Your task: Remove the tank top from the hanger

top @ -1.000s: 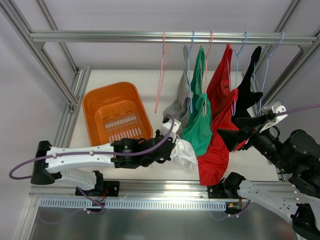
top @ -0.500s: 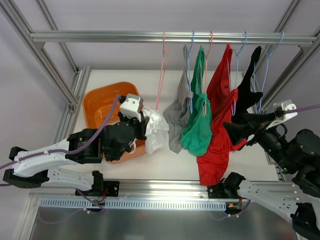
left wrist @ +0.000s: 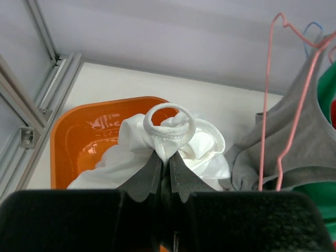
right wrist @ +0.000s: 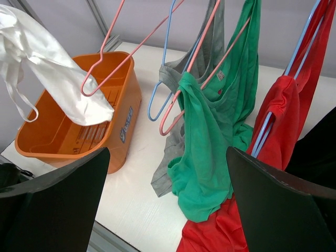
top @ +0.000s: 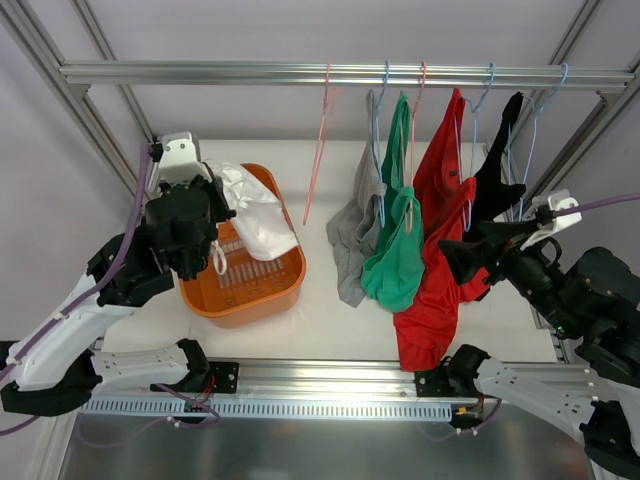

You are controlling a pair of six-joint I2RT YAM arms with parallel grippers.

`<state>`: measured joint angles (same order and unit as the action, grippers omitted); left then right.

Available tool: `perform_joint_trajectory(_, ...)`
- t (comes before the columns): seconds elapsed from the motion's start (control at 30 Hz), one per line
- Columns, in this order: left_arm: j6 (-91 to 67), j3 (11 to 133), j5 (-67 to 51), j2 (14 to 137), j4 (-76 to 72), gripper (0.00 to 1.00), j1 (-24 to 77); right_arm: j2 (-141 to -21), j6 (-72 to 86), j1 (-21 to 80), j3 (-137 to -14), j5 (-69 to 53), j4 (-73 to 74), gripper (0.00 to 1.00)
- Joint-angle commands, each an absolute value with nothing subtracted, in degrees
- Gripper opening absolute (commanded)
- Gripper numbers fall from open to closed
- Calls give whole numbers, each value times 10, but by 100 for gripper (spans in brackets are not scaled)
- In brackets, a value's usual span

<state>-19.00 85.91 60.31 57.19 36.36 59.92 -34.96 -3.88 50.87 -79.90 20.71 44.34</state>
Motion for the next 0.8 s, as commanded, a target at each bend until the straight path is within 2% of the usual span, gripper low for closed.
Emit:
perform_joint_trajectory(0.0,-181,861,550,583,362,0,525,-363,-39,510,-825,209,417,99)
perform_joint_trajectory(0.13,-235,809,443,590,367,0,416,-382,-45,509,-831,211,417,99)
perform_joint_trajectory(0.3,-310,719,359,615,367,0,349,-413,-54,510,-836,243,413,99)
perform_joint_trajectory(0.37,-322,701,349,622,367,18,345,-434,-61,510,-847,235,404,100)
perform_joint_trajectory(0.4,-326,696,345,625,367,31,345,-445,-63,510,-856,232,403,99)
perform_joint_trajectory(0.43,-334,691,340,623,368,61,345,-459,-68,510,-866,226,404,99)
perform_joint_trajectory(0.53,-338,679,325,596,369,84,345,-518,-69,510,-907,245,408,100)
perform_joint_trajectory(0.57,-337,679,320,586,370,96,345,-552,-72,510,-932,257,411,100)
perform_joint_trajectory(0.6,-332,679,316,564,372,99,345,-569,-75,510,-947,271,415,99)
perform_joint_trajectory(0.77,-295,685,259,500,385,99,345,-679,-103,501,-1031,337,429,93)
